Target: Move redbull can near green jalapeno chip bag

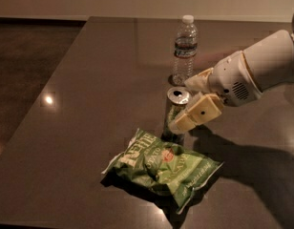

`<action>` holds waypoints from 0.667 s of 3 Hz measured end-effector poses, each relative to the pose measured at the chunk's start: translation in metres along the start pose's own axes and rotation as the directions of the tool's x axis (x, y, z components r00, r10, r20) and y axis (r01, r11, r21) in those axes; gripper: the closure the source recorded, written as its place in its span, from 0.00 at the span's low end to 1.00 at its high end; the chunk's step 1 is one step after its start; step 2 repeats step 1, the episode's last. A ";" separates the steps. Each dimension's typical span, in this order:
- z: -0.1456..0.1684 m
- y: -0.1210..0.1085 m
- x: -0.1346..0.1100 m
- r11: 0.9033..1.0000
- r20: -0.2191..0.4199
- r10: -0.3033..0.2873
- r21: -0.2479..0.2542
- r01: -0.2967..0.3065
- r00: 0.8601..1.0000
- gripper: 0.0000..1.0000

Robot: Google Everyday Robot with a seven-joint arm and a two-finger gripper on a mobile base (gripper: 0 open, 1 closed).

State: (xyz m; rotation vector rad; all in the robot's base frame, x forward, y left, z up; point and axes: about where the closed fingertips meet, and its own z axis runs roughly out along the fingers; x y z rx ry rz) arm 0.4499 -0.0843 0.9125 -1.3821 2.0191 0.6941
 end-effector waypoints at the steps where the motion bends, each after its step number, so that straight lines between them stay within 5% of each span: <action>1: 0.000 0.000 0.000 1.000 0.000 0.000 0.000 0.000 1.000 0.00; 2: 0.000 0.000 0.000 1.000 0.000 0.000 0.000 0.000 1.000 0.00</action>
Offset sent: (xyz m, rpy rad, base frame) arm 0.0000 0.0000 0.0000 0.0000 0.0000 0.0000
